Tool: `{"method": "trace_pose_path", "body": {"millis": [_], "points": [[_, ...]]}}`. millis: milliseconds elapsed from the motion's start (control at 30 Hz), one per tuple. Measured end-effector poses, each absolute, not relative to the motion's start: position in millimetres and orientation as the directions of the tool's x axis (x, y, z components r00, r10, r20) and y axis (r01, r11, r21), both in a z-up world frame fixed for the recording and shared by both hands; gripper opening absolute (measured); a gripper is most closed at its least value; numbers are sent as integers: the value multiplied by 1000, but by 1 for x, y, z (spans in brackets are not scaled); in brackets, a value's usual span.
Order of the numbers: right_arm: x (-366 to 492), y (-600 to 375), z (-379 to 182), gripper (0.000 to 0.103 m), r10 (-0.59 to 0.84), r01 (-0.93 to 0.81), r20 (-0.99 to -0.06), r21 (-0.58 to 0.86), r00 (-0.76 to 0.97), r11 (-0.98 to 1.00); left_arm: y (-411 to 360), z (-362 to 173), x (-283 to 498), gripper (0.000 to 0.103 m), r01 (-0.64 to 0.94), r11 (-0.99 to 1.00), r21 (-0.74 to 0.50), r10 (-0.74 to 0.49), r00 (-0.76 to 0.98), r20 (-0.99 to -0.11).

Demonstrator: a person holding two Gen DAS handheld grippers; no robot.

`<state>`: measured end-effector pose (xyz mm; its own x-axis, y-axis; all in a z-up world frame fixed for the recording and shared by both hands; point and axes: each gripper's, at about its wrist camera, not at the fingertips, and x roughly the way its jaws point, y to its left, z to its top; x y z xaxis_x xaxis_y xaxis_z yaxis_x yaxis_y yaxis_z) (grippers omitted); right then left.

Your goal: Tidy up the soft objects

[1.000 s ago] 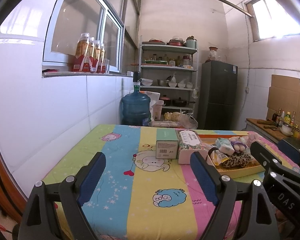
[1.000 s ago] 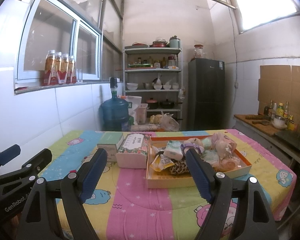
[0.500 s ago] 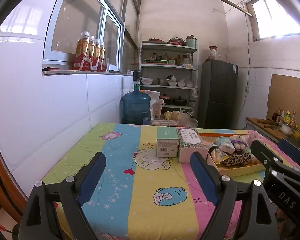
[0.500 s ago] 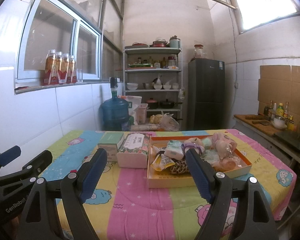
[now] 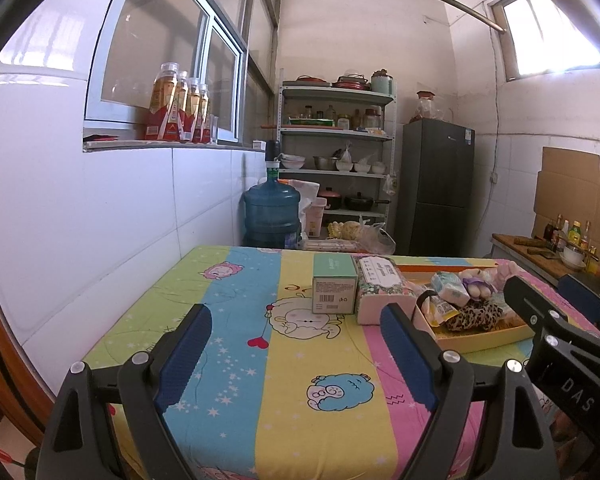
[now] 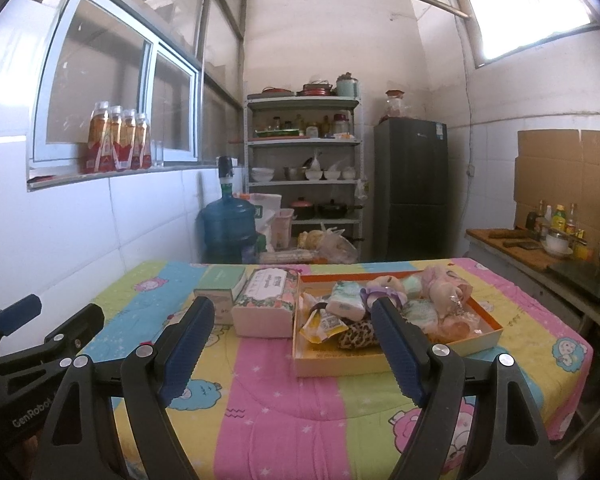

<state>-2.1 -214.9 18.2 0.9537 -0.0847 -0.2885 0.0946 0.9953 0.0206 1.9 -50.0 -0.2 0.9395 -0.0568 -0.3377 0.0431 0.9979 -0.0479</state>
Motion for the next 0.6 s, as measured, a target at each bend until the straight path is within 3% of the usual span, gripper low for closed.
{"method": "trace_pose_path", "body": {"millis": [600], "points": [[-2,-214,17,82,-86,96,-289,20,954,995,-50,-2,2,86,47,998,-44,-59,939,-340]]}}
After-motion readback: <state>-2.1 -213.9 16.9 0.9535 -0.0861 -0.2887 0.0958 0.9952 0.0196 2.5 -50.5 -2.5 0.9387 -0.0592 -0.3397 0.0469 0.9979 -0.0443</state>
